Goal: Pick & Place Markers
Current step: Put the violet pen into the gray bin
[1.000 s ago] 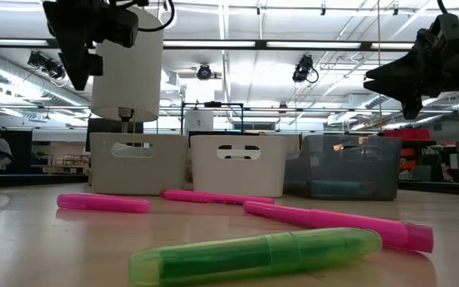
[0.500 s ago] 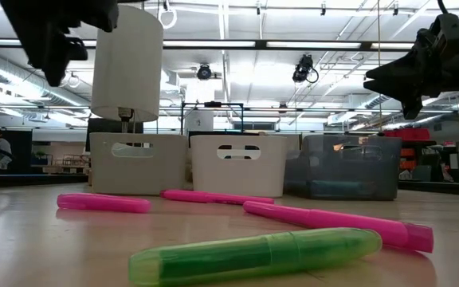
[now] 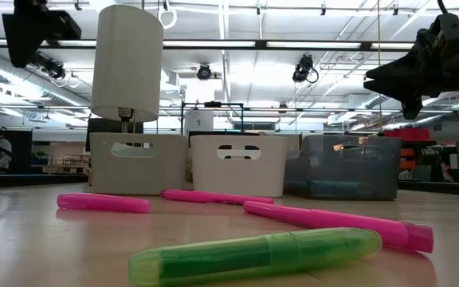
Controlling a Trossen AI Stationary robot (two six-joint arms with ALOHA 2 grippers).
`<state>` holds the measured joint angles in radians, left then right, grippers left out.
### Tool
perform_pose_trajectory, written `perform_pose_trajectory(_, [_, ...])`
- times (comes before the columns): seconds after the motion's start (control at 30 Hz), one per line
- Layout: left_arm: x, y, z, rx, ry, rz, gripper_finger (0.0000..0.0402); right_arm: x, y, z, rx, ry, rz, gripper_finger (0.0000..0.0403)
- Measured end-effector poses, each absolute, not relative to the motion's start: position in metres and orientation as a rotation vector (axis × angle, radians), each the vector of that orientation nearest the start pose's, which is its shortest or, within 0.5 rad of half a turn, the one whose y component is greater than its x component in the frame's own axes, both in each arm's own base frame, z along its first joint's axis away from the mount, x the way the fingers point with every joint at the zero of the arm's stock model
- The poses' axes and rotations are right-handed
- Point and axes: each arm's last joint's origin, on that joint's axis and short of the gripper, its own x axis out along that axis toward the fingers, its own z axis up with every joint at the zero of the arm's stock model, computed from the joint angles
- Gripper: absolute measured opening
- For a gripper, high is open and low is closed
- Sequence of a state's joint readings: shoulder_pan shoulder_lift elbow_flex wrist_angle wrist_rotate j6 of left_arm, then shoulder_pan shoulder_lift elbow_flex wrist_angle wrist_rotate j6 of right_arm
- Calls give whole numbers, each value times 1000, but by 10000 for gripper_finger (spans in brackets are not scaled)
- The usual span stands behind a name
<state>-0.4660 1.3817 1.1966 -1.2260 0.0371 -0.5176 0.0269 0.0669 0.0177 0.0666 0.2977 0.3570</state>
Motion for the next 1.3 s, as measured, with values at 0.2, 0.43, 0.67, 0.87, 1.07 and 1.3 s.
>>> perform_pose_trajectory(0.2, [226,-136,284,-85,1447,-87,236,100,-6,171,357,-65,-265,111])
perform_pose_trajectory(0.43, [231,-168,282,-58,1462,-112,236,100,-6,171,357,-65,-265,111])
perform_pose_trajectory(0.67, [233,-196,282,-49,1467,-135,236,100,-6,171,357,-65,-265,111])
perform_pose_trajectory(0.87, [235,-221,292,-20,1430,-177,236,100,-6,171,357,-65,-265,111])
perform_pose_trajectory(1.07, [242,-232,294,-23,1390,-132,236,100,-6,171,357,-65,-265,111])
perform_pose_trajectory(1.3, [245,-228,292,-32,1397,-112,236,100,-6,171,358,-65,-265,111])
